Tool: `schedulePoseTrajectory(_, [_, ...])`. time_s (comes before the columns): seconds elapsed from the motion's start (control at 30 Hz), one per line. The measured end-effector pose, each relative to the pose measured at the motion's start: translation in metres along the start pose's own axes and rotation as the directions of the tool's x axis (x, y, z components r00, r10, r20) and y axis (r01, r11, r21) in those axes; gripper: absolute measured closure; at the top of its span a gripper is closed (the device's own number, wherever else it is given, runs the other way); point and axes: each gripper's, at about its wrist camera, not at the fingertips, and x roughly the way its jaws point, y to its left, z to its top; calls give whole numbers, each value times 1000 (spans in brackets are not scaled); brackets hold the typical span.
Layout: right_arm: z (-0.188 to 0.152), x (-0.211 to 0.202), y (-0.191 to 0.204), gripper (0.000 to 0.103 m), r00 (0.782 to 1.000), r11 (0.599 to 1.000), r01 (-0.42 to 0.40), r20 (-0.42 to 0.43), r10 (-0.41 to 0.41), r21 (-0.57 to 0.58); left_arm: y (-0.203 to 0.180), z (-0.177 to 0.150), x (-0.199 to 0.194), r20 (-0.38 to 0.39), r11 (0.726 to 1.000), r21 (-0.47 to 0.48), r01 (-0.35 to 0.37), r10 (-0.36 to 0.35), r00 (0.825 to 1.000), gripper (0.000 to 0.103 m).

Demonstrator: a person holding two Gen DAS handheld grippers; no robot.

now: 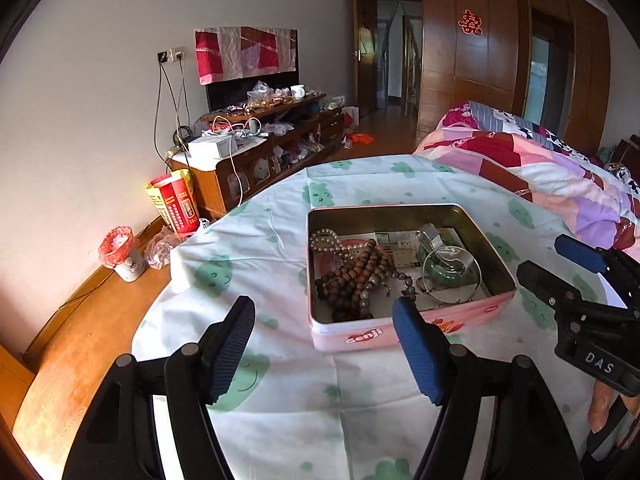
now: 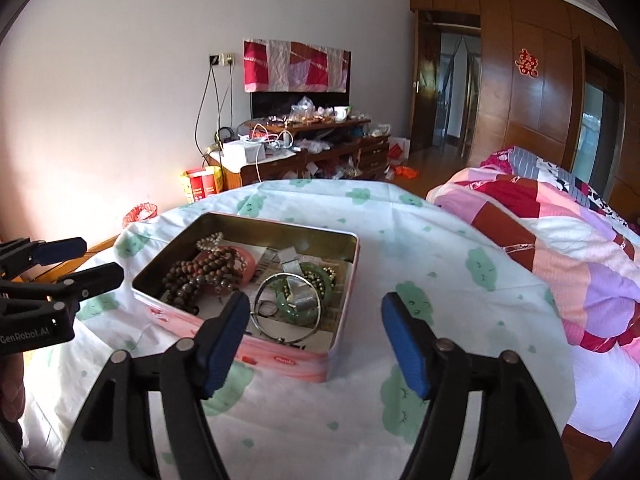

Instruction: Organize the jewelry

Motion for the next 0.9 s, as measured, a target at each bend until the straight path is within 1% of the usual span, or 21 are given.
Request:
schedulePoseTrajectory(0.13, [-3, -10, 1, 23, 1000, 1000, 2, 23, -2, 10, -2, -2, -7, 9, 1000, -1, 11, -11, 1000, 31])
schedulePoseTrajectory(0.3, [-3, -17, 5, 23, 999, 1000, 4, 34, -4, 2, -2, -6, -18, 15, 1000, 5, 19, -19, 1000, 31])
schedulePoseTrajectory(0.4, [-5, -21, 4, 19, 999, 1000, 5, 43, -6, 9, -1, -6, -22, 25, 1000, 5, 16, -16, 1000, 31])
schedulePoseTrajectory(0.8, [-6, -28, 6, 18, 998, 1000, 23, 55, -22, -11, -2, -8, -33, 38, 1000, 12, 18, -18, 999, 31])
schedulePoseTrajectory(0.9, [-6, -31, 6, 16, 998, 1000, 28, 63, -28, -13, -6, -10, -36, 39, 1000, 20, 18, -19, 999, 31])
